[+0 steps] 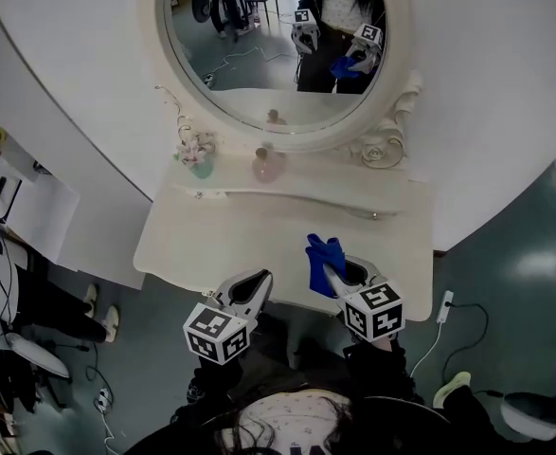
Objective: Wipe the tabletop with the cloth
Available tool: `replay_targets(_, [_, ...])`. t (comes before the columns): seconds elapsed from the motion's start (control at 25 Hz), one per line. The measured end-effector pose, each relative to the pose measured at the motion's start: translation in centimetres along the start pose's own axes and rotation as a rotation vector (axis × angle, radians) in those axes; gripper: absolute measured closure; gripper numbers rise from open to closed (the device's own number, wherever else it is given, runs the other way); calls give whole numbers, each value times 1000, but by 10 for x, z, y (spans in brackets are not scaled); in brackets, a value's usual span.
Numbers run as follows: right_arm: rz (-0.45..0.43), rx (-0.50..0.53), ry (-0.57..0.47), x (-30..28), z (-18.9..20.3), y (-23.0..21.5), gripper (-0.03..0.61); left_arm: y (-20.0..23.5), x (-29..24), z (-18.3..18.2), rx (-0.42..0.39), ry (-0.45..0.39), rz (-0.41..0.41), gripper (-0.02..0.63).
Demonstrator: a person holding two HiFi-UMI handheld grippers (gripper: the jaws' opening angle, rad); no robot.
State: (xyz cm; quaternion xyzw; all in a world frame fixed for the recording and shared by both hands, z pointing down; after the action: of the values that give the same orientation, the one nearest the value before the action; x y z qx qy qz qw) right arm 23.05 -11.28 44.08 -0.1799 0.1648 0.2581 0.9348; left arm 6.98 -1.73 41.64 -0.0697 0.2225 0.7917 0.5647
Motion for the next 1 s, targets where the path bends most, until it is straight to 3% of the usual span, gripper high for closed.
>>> replay_targets(0.52, [100, -35, 10, -40, -22, -23, 501, 47, -40, -22, -49, 52, 80, 613])
replay_targets(1.0, [293, -22, 22, -104, -64, -56, 500, 126, -65, -46, -58, 66, 147, 612])
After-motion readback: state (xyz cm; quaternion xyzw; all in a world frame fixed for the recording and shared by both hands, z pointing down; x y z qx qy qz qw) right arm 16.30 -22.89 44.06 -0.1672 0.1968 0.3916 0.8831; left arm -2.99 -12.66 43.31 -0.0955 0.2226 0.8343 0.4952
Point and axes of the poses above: the fingertips, and each gripper's own axes: x backward along the fingers, y to its left, z out of its underside, the point moved 5 cm from there along x, backward along the fingers, and after that the axes turned 2 degrees about x, right-handed, at the moved point
